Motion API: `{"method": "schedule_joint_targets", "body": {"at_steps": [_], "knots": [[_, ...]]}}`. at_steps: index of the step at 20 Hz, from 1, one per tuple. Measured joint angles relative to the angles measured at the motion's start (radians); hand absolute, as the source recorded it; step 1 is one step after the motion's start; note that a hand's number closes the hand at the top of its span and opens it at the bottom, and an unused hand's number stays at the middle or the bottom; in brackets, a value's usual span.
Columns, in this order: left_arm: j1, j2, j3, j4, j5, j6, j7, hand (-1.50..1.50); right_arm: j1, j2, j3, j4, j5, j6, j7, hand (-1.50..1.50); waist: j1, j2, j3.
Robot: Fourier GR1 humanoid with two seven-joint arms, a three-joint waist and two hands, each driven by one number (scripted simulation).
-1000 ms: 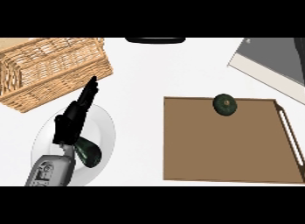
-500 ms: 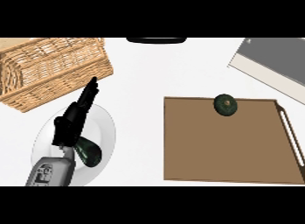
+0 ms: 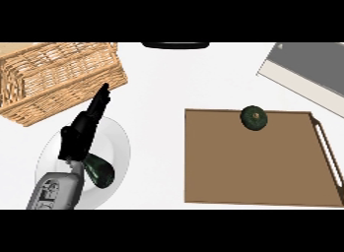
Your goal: Pick the lemon from the tray and place it in the tiered shelf
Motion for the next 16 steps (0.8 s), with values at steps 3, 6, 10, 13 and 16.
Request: {"method": "schedule_joint_targets", "body": {"at_steps": [3,6,10,13,16], "knots": [[0.005,0.002,0.003,0.003,0.003,-0.004,-0.002,0.0,0.011,-0.025,0.008,0.021,0.082,0.019,0.118,-1.5,-0.001,-0.001,0.0],[0.0,0.006,0.011,0.007,0.011,-0.01,-0.002,0.0,0.027,-0.02,0.019,0.023,0.136,0.03,0.198,-1.5,-0.004,-0.003,0.0],[0.025,0.006,0.011,0.005,0.007,-0.006,-0.021,0.0,0.041,-0.005,0.012,-0.022,0.135,0.022,0.237,-1.5,-0.01,-0.006,0.0],[0.023,0.006,0.005,-0.015,0.006,-0.008,0.001,0.0,0.037,0.006,-0.005,-0.055,0.104,-0.004,0.229,-1.5,-0.01,-0.007,0.001],[0.028,-0.009,-0.007,-0.02,-0.006,0.004,0.008,0.0,0.03,0.009,-0.023,-0.082,0.041,-0.025,0.195,-1.5,-0.012,-0.007,0.001]]}}
